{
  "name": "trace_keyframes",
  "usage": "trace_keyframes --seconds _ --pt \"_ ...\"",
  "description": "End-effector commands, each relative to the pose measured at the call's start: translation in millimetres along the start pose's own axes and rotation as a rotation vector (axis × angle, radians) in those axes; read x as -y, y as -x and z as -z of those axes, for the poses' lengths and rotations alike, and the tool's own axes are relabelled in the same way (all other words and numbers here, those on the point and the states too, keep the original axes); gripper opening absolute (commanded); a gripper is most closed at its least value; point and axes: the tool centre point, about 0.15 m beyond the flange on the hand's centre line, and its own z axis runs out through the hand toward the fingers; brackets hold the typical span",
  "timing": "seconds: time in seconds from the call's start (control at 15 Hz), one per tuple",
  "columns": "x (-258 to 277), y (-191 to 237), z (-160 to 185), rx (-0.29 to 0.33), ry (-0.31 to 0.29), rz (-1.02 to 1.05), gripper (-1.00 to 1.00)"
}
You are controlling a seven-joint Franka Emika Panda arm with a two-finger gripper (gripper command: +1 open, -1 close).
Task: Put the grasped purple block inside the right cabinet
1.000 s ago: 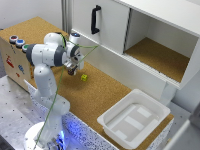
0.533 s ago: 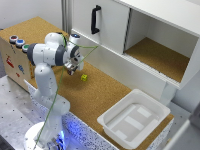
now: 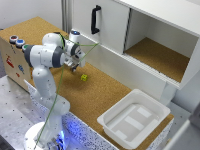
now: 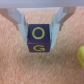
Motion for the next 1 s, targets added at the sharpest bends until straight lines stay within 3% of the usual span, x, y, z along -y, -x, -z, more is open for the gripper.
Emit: trace_keyframes --seconds 0.0,0.4,0.53,0.93 --pt "-66 7 84 -0.169 -0.017 -0.04 -1.0" --pt "-151 -7 131 -0.247 0.01 -0.087 -1.0" --pt "-184 -12 143 -0.268 0.051 -0.167 -1.0" --pt "-310 -29 168 -0.247 0.155 -0.4 -1.0"
